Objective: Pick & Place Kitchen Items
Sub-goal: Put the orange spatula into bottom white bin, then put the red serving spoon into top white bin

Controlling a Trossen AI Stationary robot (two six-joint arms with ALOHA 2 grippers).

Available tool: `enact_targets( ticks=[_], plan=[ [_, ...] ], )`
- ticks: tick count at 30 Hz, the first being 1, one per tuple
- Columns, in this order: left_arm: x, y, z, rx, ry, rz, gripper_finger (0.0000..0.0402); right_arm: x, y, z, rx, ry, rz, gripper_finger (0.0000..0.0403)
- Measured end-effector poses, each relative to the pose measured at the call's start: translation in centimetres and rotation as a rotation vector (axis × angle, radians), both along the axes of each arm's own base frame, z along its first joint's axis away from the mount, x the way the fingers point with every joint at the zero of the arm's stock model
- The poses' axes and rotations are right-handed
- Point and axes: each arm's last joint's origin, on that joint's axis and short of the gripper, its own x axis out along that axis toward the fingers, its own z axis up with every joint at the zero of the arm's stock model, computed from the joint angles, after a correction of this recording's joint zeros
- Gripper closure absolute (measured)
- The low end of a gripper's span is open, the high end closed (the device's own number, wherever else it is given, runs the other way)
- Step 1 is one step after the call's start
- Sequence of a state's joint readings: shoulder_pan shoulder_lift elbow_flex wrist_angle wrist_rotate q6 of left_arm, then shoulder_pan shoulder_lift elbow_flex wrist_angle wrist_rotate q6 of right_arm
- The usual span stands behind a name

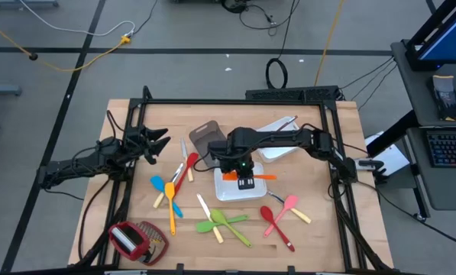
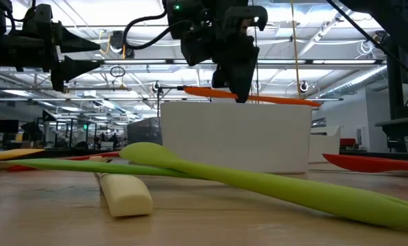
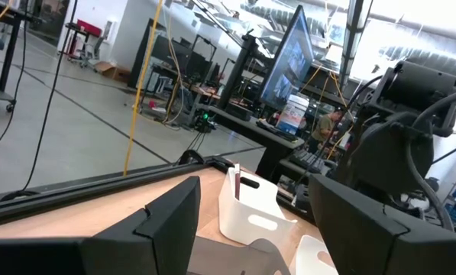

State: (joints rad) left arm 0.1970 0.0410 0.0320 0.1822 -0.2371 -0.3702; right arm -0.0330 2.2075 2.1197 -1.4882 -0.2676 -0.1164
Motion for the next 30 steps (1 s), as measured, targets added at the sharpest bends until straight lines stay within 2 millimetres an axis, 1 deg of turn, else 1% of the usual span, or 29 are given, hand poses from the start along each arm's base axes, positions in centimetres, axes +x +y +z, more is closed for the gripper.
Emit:
enact_targets(
  ticks=[5, 10, 14, 23, 30],
  plan=[
    [0.0, 0.0, 0.0, -0.001, 0.006, 0.0, 0.0151, 0.4, 0.0, 0.0, 0.0, -0.032, -0.02, 0.0344],
    [0.0, 0.0, -0.1, -0.001, 0.008, -0.001, 0.0151, 0.4, 0.1, 0.0, 0.045, -0.035, -0.028, 0.0343],
    [0.0, 0.0, -0.1, -0.001, 0.008, -0.001, 0.0151, 0.6, 0.1, 0.0, 0.047, -0.05, -0.03, 0.0342],
    [0.0, 0.0, -0.2, -0.004, 0.023, -0.001, 0.0151, 0.2, 0.1, 0.4, 0.044, -0.029, -0.067, 0.0342],
    [0.0, 0.0, -0.1, -0.002, 0.013, -0.001, 0.0151, -0.7, 0.9, 2.1, 0.04, -0.033, -0.086, 0.0353]
  ],
)
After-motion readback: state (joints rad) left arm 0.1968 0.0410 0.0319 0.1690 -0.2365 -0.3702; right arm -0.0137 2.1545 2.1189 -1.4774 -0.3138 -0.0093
